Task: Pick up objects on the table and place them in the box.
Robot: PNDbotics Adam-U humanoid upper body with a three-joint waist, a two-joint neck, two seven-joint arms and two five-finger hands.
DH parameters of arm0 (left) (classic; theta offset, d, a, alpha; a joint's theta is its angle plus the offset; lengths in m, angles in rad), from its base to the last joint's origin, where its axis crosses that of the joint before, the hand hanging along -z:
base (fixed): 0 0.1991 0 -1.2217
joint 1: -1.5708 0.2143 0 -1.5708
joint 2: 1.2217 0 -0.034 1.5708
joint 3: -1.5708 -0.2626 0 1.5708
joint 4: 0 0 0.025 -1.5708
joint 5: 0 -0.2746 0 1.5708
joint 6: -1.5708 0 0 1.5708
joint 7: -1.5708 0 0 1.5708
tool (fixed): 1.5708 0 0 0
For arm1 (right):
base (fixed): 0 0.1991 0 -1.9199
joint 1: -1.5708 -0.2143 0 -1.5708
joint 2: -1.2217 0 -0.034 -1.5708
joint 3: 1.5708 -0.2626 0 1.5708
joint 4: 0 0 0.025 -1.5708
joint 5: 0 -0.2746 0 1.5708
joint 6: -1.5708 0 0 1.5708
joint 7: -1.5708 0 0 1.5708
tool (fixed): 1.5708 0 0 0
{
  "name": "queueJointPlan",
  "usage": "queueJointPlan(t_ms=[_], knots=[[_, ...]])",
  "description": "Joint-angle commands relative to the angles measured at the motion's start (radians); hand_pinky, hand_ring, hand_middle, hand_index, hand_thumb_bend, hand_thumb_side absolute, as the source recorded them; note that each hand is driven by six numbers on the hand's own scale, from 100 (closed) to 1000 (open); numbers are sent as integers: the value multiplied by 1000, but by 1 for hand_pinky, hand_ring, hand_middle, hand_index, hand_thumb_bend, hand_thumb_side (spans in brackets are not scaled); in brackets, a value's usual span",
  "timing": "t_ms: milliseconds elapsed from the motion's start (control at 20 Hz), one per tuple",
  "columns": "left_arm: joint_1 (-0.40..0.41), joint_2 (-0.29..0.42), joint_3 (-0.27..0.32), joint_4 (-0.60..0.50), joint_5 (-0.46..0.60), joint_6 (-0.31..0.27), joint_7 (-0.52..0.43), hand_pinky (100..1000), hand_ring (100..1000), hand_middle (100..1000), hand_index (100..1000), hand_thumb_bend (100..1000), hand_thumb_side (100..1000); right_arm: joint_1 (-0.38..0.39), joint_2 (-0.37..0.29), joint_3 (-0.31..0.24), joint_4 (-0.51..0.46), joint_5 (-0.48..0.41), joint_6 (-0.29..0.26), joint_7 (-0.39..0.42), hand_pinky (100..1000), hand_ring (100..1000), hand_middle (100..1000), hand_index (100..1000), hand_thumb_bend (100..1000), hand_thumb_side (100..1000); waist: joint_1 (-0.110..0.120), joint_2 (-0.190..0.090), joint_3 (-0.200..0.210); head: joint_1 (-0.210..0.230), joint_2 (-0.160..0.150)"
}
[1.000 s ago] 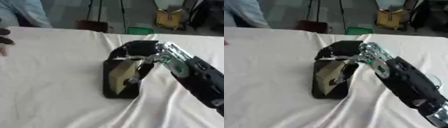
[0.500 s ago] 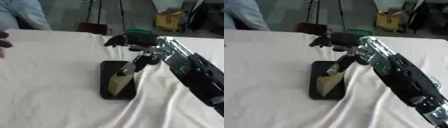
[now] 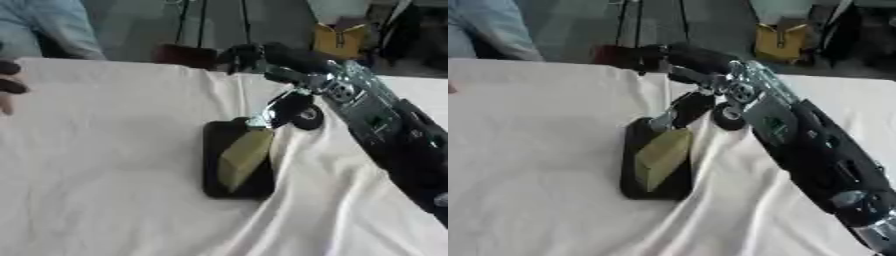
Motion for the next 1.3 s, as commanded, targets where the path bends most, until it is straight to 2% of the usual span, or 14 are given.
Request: queueJointPlan(t_ms=[50, 400, 750, 1300], knots=[[-6, 20, 11, -19, -4, 0, 6, 649, 724, 764, 889, 191, 987, -9, -29, -31, -49, -21, 29, -28, 739, 768, 875, 963, 578, 640, 3, -14, -1, 4, -2], [1, 21, 18, -19, -10, 1, 26, 649, 730, 769, 888, 191, 988, 12, -36, -60, -122, -56, 72, -62, 738, 765, 867, 945, 564, 642, 9, -10, -13, 18, 2], [10, 25, 24, -17, -24, 2, 55, 654, 761, 799, 888, 187, 982, 48, -74, -86, -205, -70, 106, -83, 748, 772, 860, 934, 561, 633, 32, -16, -66, 30, -2], [15, 29, 31, -18, -37, 7, 105, 658, 768, 807, 887, 188, 977, 72, -80, -121, -268, -88, 179, -142, 740, 763, 838, 913, 562, 623, 37, -20, -79, 31, -10]])
